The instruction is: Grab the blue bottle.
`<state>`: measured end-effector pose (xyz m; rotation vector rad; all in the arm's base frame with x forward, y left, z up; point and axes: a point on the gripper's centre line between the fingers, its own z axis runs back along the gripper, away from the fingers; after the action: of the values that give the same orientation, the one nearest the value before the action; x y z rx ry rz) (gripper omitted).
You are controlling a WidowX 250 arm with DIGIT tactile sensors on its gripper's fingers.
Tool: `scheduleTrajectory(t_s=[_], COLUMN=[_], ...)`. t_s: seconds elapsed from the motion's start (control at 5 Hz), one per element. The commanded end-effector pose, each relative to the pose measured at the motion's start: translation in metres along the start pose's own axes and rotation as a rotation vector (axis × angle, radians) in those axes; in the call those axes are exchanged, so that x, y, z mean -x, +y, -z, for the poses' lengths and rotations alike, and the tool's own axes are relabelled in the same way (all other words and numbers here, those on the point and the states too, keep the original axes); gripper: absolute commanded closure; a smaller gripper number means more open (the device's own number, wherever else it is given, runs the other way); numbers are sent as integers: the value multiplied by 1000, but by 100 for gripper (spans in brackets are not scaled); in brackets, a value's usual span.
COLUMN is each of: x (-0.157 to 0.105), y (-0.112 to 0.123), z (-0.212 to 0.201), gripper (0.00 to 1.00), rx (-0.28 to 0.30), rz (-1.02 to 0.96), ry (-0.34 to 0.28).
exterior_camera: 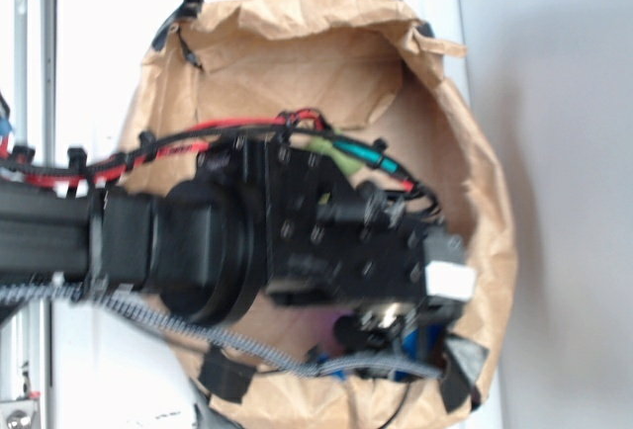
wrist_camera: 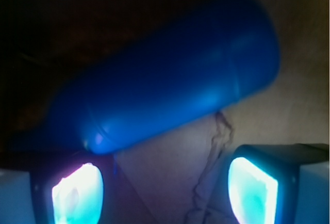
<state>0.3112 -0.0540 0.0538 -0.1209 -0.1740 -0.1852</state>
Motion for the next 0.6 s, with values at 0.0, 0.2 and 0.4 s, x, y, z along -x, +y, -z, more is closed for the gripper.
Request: scheduleTrajectory(t_s=[0.0,0.2,0.4], x=[-25,-27,-25], y=[16,16,9], z=[-46,-36,-31], gripper=[0,0,0], rx=[75,79,109], rz=[-243,-347,-438], ry=[-128,-122,-112])
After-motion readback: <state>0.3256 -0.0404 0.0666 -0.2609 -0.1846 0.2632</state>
